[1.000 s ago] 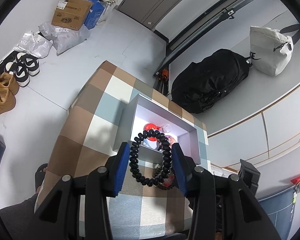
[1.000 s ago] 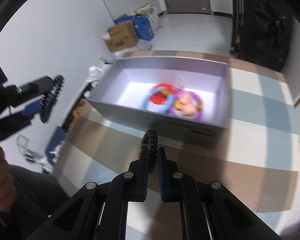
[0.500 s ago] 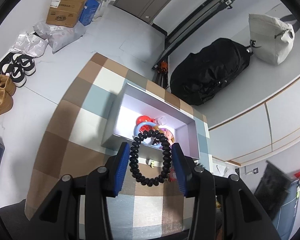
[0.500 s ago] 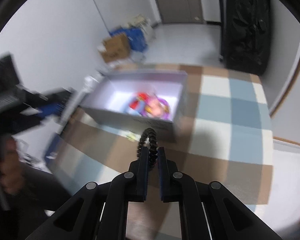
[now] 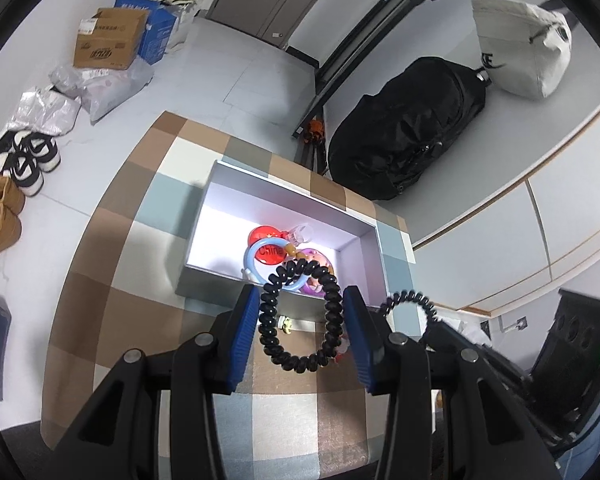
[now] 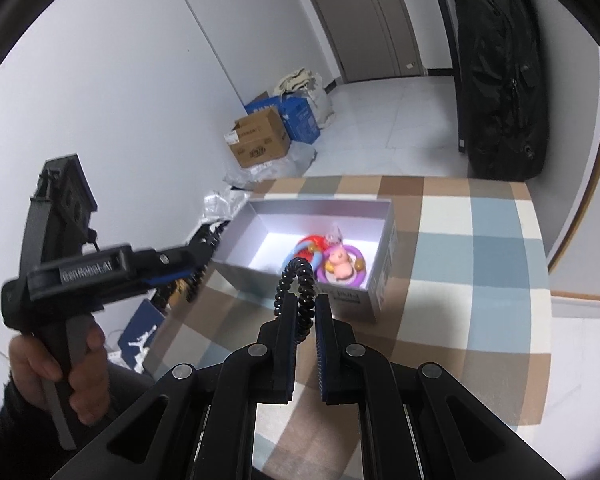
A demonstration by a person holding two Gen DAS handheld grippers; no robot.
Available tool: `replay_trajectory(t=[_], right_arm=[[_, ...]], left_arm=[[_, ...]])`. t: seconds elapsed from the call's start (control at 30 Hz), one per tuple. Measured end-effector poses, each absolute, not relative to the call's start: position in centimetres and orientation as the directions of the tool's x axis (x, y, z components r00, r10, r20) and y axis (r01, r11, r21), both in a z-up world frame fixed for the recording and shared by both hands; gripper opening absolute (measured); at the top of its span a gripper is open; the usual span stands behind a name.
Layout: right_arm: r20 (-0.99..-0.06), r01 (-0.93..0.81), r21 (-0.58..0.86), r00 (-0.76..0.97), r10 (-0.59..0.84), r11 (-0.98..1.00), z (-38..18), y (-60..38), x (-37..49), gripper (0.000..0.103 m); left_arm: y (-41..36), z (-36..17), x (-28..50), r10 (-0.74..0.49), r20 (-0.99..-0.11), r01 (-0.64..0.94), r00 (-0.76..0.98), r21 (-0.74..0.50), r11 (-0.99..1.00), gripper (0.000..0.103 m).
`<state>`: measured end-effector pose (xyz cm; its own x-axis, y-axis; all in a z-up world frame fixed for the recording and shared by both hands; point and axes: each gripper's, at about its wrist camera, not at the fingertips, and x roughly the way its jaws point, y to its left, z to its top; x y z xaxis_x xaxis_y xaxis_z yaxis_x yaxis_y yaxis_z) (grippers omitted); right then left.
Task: Organize jewelry
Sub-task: 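Lower both bracelets into the box and open both grippers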
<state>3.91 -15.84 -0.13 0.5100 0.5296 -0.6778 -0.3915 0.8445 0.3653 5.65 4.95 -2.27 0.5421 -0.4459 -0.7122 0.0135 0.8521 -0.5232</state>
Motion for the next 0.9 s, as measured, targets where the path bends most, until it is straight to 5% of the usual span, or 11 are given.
replay_trajectory(t=[0.57, 0.9], right_arm=[[-0.59, -0.387, 0.455, 0.543, 0.597, 0.802, 1.8, -15.3, 7.7, 0.008], [-0.64, -0.332, 0.472, 0.507, 0.577, 0.817, -0.3, -14.9, 11.3, 0.008]], left_arm=[[3.6, -1.8, 8.4, -0.392, -0.709, 0.0, 0.586, -0.484, 0.875, 0.037], [3.4, -3.1, 11.1, -0.415, -0.728, -0.036, 0.545, -0.515, 0.857, 0.037]])
